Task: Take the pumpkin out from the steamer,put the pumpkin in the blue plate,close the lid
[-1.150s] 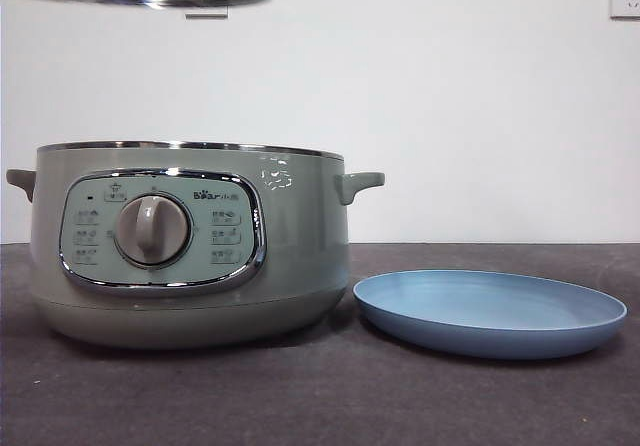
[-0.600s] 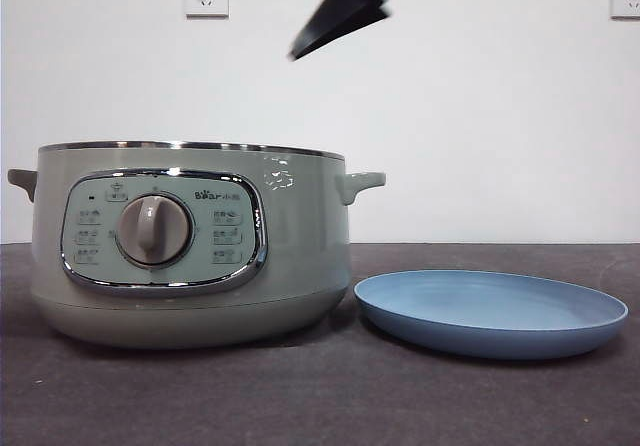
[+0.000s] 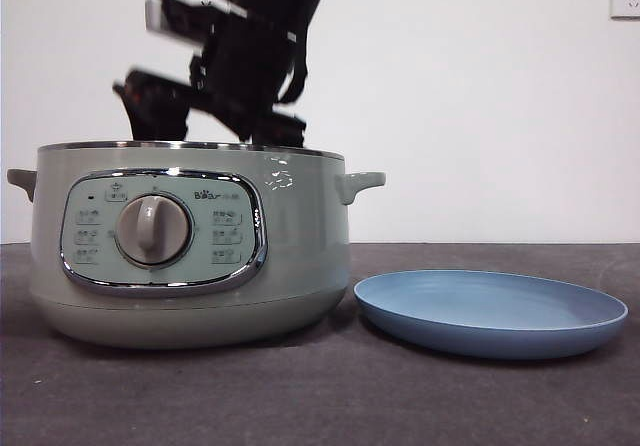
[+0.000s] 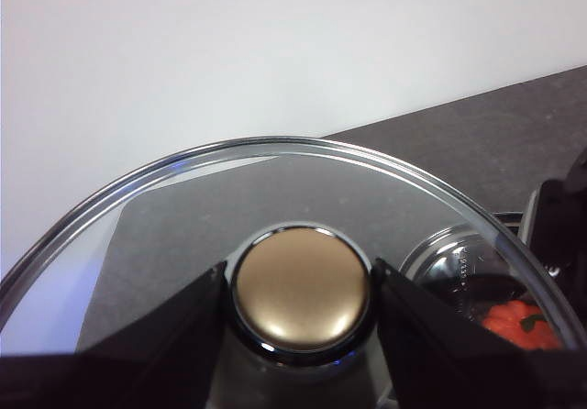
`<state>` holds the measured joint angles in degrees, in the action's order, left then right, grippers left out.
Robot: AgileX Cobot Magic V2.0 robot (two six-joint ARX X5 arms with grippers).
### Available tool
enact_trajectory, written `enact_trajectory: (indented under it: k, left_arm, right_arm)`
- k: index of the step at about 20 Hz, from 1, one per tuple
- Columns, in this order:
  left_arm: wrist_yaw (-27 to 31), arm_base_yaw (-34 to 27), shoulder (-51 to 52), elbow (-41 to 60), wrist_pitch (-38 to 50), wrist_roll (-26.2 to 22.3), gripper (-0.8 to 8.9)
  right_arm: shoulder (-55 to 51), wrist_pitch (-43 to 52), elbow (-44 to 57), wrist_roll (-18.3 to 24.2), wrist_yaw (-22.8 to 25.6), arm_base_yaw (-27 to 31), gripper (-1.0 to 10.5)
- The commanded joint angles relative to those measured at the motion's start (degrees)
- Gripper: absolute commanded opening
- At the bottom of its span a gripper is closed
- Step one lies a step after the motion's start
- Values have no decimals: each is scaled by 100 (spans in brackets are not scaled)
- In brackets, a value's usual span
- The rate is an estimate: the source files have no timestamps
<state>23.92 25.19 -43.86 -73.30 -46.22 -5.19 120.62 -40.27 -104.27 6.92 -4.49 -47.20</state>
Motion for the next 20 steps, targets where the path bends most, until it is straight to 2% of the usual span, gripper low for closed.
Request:
enact_trajectory:
  k: [1,3,5,6,10,12,15,17,20]
  left_arm:
    - [-7,-2,68,-74,284,-96,-12]
    - [-7,-2,68,-74,286,-96,-12]
    - [-7,-2,68,-74,284,-96,-12]
    - [-7,-2,68,-74,282,-96,-12]
    - [-37,-2,66,-74,293,-92,-12]
    - [-203,-2,-72,-74,376,-90,-12]
    - [-721,-2,-356,-74,601,-87,-12]
    - [-968,0,-592,-74,765,-85,-12]
    - [-1322,0,-861,-74,922,-83,-12]
  right_arm:
    - [201,55,-7,-2,0,22,536]
    - [208,90,-7,-50,4,26,483]
    - [208,140,-7,-286,15,26,57]
    - [205,146,-7,-302,20,26,-14]
    - [-212,-101,-7,-306,17,22,-11]
    - [-761,-629,-7,-299,35,39,-11]
    - [-1773,-1943,-7,-308,90,275,-12]
    - [-2277,-2747,-4,-610,741,494,-12]
    - [-2645,-3552,2,-1366,2131,802,-12]
